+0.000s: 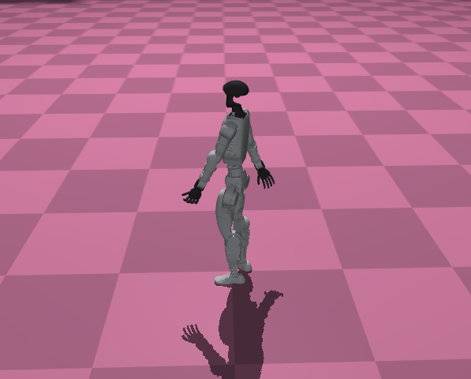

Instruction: Upper body actions

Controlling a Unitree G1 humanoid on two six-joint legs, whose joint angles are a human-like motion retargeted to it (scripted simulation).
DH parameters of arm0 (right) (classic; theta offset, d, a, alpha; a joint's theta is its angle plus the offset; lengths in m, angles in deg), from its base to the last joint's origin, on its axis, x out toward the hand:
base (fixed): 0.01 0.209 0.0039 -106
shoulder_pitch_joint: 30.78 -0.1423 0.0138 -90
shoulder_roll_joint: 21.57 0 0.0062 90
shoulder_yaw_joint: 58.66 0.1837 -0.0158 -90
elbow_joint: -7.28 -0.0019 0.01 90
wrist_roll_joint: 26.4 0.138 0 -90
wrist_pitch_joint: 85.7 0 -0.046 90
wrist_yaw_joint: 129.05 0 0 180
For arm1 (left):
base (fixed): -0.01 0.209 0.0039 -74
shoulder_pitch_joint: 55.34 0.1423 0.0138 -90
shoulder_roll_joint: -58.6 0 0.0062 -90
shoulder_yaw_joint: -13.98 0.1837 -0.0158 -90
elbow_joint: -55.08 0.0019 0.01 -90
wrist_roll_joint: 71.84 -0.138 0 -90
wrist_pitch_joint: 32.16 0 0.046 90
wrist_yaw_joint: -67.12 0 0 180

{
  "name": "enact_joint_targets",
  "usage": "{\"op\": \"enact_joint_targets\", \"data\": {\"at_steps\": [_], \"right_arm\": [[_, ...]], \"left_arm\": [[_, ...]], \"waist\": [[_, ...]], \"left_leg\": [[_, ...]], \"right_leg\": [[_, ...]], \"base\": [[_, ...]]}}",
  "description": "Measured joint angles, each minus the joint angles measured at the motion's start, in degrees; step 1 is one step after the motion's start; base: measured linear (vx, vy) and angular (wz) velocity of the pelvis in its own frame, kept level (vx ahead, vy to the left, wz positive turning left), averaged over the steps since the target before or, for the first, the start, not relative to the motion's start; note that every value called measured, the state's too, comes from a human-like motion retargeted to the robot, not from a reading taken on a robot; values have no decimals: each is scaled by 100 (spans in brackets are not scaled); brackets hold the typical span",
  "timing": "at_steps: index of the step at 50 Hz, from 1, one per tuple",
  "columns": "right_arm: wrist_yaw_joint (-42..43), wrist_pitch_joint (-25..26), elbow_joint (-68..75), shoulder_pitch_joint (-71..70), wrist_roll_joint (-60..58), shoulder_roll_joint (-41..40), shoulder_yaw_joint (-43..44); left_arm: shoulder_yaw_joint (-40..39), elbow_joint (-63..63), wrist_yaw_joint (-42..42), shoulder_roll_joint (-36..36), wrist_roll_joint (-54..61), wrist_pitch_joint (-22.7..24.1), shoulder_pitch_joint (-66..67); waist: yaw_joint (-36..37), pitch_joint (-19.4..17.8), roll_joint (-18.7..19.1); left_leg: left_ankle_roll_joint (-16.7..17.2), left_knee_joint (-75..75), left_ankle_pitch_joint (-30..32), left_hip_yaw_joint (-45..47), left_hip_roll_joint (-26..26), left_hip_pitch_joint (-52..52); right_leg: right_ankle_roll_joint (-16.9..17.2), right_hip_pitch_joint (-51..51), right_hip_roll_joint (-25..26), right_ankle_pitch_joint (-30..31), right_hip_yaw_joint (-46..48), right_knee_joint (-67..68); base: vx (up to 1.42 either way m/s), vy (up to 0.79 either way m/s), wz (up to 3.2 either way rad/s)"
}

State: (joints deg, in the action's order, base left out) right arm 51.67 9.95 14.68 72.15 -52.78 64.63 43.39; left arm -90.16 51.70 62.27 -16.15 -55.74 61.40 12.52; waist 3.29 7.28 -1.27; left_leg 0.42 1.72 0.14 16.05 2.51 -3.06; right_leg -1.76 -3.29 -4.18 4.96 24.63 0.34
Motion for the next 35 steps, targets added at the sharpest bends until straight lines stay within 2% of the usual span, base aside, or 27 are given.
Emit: {"op": "enact_joint_targets", "data": {"at_steps": [5, 8, 10, 15, 20, 25, 28, 32, 35], "right_arm": [[-525, -243, 0, -1505, -43, -300, -755], [-955, -598, -4, -2566, -149, -676, -911], [-1274, -794, -399, -3052, -191, -977, -902], [-1914, -1219, -1408, -3893, 138, -1553, -989], [-1978, -1431, -1582, -4345, 185, -1705, -1088], [-1925, -1490, -1444, -3998, 10, -1580, -1257], [-1707, -1460, -1262, -3410, -204, -1372, -1281], [-1173, -1272, -634, -2537, -521, -1000, -1089], [-616, -1067, -1, -1870, -703, -634, -813]], "left_arm": [[-289, 1078, 548, -270, 201, -667, 1279], [-523, 1078, 797, -373, 125, -1302, 2434], [-742, 1078, 1112, -440, -72, -1567, 3179], [-1228, 1078, 1924, -565, -702, -1961, 4702], [-1573, 1078, 1847, -492, -771, -2272, 5312], [-1473, 1078, 1638, -479, -426, -2098, 4815], [-1106, 1078, 1332, -499, 161, -1937, 4018], [-402, 1078, 620, -468, 818, -1504, 2594], [-128, 1078, 428, -398, 687, -1074, 1358]], "waist": [[125, -19, 32], [126, -48, 49], [105, -74, 61], [31, -101, 79], [-9, -135, 62], [-44, -82, 7], [-61, -43, -31], [-154, 3, -76], [-238, 59, -110]], "left_leg": [[7, 23, -5, -2, 6, 73], [25, 35, -19, 23, -8, 117], [40, 39, -31, 42, -24, 135], [74, 37, -56, 56, -66, 146], [88, 37, -65, 31, -80, 167], [85, 39, -58, -13, -62, 138], [71, 37, -41, -76, -35, 116], [46, 8, -15, -217, -3, 78], [43, -12, 4, -292, -1, 17]], "right_leg": [[-2, 10, 21, -4, -87, 19], [15, -9, 39, -9, -203, 50], [23, -25, 57, -9, -263, 61], [45, -57, 93, -14, -346, 80], [56, -33, 103, -22, -347, 82], [48, -11, 98, -35, -279, 56], [35, 33, 94, -51, -192, 29], [-3, 139, 88, -85, -20, -27], [-14, 172, 74, -105, 98, -58]], "base": [[0, 2, 3], [0, 0, 0], [0, 0, 0], [0, 0, 0], [0, 0, 0], [0, 0, 0], [5, 0, 21], [5, 0, 32], [2, -1, 17]]}}
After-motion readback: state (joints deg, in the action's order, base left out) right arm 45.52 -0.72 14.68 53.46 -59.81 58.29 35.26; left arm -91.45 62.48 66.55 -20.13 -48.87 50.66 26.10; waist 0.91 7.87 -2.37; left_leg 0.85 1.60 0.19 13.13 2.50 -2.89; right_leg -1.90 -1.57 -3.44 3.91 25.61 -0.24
